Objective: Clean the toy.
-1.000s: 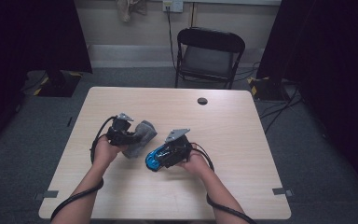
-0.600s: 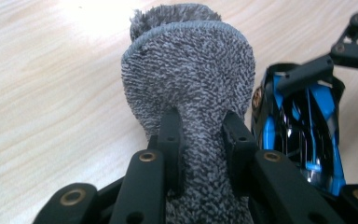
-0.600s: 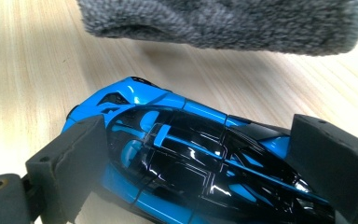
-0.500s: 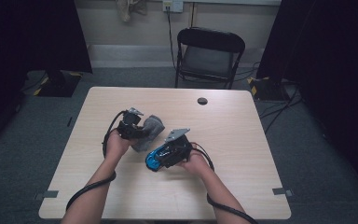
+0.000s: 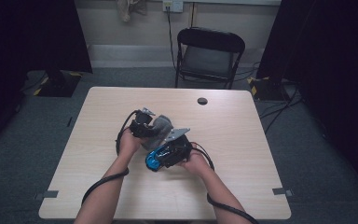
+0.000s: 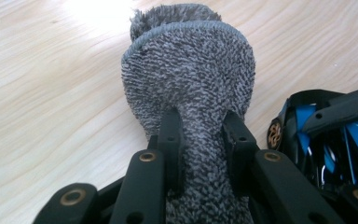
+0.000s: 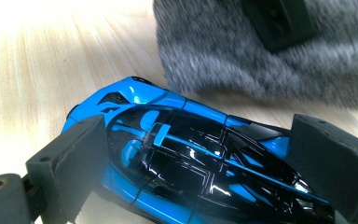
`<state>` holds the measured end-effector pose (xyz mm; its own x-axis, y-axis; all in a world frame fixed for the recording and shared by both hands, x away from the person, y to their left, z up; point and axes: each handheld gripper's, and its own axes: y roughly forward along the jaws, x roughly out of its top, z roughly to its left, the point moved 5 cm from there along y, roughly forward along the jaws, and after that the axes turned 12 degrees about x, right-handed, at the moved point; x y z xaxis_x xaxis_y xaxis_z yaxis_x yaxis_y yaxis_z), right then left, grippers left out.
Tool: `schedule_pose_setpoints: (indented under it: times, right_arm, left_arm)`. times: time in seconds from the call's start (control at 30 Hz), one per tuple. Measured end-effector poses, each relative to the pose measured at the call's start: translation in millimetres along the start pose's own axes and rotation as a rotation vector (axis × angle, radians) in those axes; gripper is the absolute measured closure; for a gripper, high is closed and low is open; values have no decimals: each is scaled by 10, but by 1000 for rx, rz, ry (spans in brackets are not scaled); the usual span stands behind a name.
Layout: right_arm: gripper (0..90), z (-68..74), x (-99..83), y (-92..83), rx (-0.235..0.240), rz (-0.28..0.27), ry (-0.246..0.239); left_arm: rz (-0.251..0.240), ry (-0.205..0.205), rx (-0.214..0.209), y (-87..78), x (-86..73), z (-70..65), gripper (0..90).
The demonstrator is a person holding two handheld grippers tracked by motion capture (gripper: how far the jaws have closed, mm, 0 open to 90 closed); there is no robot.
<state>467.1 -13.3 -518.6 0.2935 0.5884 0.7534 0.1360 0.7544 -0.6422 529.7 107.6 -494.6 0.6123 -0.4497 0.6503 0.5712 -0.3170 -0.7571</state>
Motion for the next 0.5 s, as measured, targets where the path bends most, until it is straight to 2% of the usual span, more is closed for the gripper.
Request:
schedule_pose_setpoints:
  times: [0.1, 0.23, 0.33, 0.5]
  right_arm:
    - [52, 0, -4, -1, 1, -5, 0]
    - [52, -1, -2, -1, 1, -3, 0]
    - [52, -1, -2, 0, 0, -4, 0]
    - [52, -3, -4, -1, 2, -8, 2]
  left_arm:
    - [10, 12, -7, 64, 14, -74, 731]
    - [16, 52, -12, 124, 17, -138, 729]
    - [17, 63, -33, 153, 8, -180, 731]
    - [16, 39, -55, 164, -8, -226, 734]
